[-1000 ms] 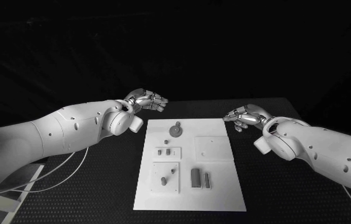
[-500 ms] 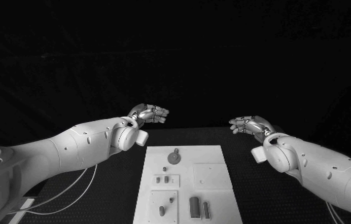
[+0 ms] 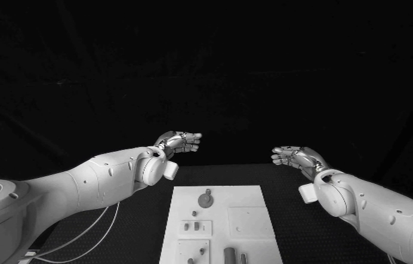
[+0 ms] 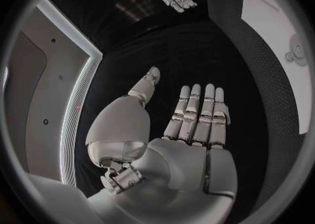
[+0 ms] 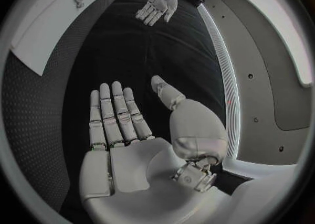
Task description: Assemble the parts on the task board
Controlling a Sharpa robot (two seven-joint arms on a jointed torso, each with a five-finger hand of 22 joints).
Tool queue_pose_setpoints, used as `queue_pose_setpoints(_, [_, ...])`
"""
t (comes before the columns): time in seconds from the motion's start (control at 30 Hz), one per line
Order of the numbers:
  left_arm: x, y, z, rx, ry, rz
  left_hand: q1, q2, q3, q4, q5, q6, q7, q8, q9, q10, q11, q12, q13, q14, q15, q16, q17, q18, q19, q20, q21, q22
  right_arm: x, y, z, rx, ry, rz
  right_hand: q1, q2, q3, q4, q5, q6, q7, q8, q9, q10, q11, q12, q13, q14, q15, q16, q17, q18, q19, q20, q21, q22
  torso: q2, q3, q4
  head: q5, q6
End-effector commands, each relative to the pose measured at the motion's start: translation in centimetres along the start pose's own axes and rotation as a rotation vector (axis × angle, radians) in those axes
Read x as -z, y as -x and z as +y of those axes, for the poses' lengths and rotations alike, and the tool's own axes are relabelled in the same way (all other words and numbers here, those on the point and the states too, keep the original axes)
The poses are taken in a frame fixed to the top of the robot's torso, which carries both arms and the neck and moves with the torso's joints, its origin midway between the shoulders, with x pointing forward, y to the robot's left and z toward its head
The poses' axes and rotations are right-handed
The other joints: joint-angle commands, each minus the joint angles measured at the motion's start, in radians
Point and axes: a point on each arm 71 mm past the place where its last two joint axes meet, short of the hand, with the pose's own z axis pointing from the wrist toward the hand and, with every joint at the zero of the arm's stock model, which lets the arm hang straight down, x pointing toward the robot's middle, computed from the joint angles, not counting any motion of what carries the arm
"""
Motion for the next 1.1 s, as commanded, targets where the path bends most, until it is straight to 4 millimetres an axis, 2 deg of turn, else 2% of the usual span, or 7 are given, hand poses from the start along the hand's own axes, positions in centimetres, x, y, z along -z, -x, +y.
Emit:
queue_pose_setpoints(0.03, [0.1,-0.2,0.1,0.001,-0.003,-0.005,-0.800,0.052,-0.270,0.242,-0.043,-0.634,-0.121,-0.223,-0.375,-0.773,-0.122,-0.056,-0.057,-0.592,-0.160,-0.259,-0.370,-0.015,-0.525,-0.087,-0.055,-0.667,0.0,-0.2,0.0,-0.002,0.002,-0.003,-0.707,0.007,-0.483,0.239,-0.042,-0.652,-0.158,-0.095,-0.554,-0.774,-0.135,-0.182,-0.218,-0.587,-0.156,-0.456,-0.264,-0.106,-0.419,-0.158,-0.227,-0.326,0.000,-0.0019,0.0040,-0.005,-0.003])
queue_pose_setpoints(0.07, [0.2,-0.4,0.1,0.003,-0.005,-0.008,-0.800,0.052,-0.270,0.242,-0.043,-0.634,-0.121,-0.223,-0.375,-0.773,-0.122,-0.056,-0.057,-0.592,-0.160,-0.259,-0.370,-0.015,-0.525,-0.087,-0.055,-0.667,0.1,-0.3,0.1,-0.005,0.006,-0.007,-0.707,0.007,-0.483,0.239,-0.042,-0.652,-0.158,-0.095,-0.554,-0.774,-0.135,-0.182,-0.218,-0.587,-0.156,-0.456,-0.264,-0.106,-0.419,-0.158,-0.227,-1.030,-0.001,-0.0032,0.0086,-0.011,-0.006])
queue_pose_setpoints(0.23, [0.9,-1.6,0.6,0.015,-0.019,-0.029,-0.800,0.052,-0.270,0.242,-0.043,-0.634,-0.121,-0.223,-0.375,-0.773,-0.122,-0.056,-0.057,-0.592,-0.160,-0.259,-0.370,-0.015,-0.525,-0.087,-0.055,-0.667,0.6,-1.0,0.4,-0.026,0.029,-0.034,-0.707,0.007,-0.483,0.239,-0.042,-0.652,-0.158,-0.095,-0.554,-0.774,-0.135,-0.182,-0.218,-0.587,-0.156,-0.456,-0.264,-0.106,-0.419,-0.158,-0.227,-1.030,-0.005,-0.0115,0.0375,-0.046,-0.024])
queue_pose_setpoints(0.4, [2.5,-4.0,1.3,0.036,-0.045,-0.072,-0.800,0.052,-0.270,0.242,-0.043,-0.634,-0.121,-0.223,-0.375,-0.773,-0.122,-0.056,-0.057,-0.592,-0.160,-0.259,-0.370,-0.015,-0.525,-0.087,-0.055,-0.667,1.9,-2.4,1.0,-0.065,0.061,-0.085,-0.707,0.007,-0.483,0.239,-0.042,-0.652,-0.158,-0.095,-0.554,-0.774,-0.135,-0.182,-0.218,-0.587,-0.156,-0.456,-0.264,-0.106,-0.419,-0.158,-0.227,-1.030,-0.012,-0.0257,0.0873,-0.107,-0.055])
queue_pose_setpoints(0.57, [4.9,-6.9,1.7,0.056,-0.077,-0.128,-0.800,0.052,-0.270,0.242,-0.043,-0.634,-0.121,-0.223,-0.375,-0.773,-0.122,-0.056,-0.057,-0.592,-0.160,-0.259,-0.370,-0.015,-0.525,-0.087,-0.055,-0.667,4.0,-4.2,1.7,-0.113,0.083,-0.151,-0.707,0.007,-0.483,0.239,-0.042,-0.652,-0.158,-0.095,-0.554,-0.774,-0.135,-0.182,-0.218,-0.587,-0.156,-0.456,-0.264,-0.106,-0.419,-0.158,-0.227,-1.030,-0.016,-0.0351,0.1199,-0.147,-0.076])
queue_pose_setpoints(0.7, [6.4,-8.4,1.7,0.064,-0.093,-0.159,-0.800,0.052,-0.270,0.242,-0.043,-0.634,-0.121,-0.223,-0.375,-0.773,-0.122,-0.056,-0.057,-0.592,-0.160,-0.259,-0.370,-0.015,-0.525,-0.087,-0.055,-0.667,5.6,-5.3,2.1,-0.139,0.084,-0.192,-0.707,0.007,-0.483,0.239,-0.042,-0.652,-0.158,-0.095,-0.554,-0.774,-0.135,-0.182,-0.218,-0.587,-0.156,-0.456,-0.264,-0.106,-0.419,-0.158,-0.227,-1.030,-0.017,-0.0372,0.1274,-0.156,-0.080])
queue_pose_setpoints(1.1, [8.7,-10.3,1.4,0.070,-0.114,-0.203,-0.800,0.052,-0.270,0.242,-0.043,-0.634,-0.121,-0.223,-0.375,-0.773,-0.122,-0.056,-0.057,-0.592,-0.160,-0.259,-0.370,-0.015,-0.525,-0.087,-0.055,-0.667,9.6,-7.7,3.0,-0.183,0.059,-0.278,-0.707,0.007,-0.483,0.239,-0.042,-0.652,-0.158,-0.095,-0.554,-0.774,-0.135,-0.182,-0.218,-0.587,-0.156,-0.456,-0.264,-0.106,-0.419,-0.158,-0.227,-1.030,-0.017,-0.0373,0.1277,-0.156,-0.080])
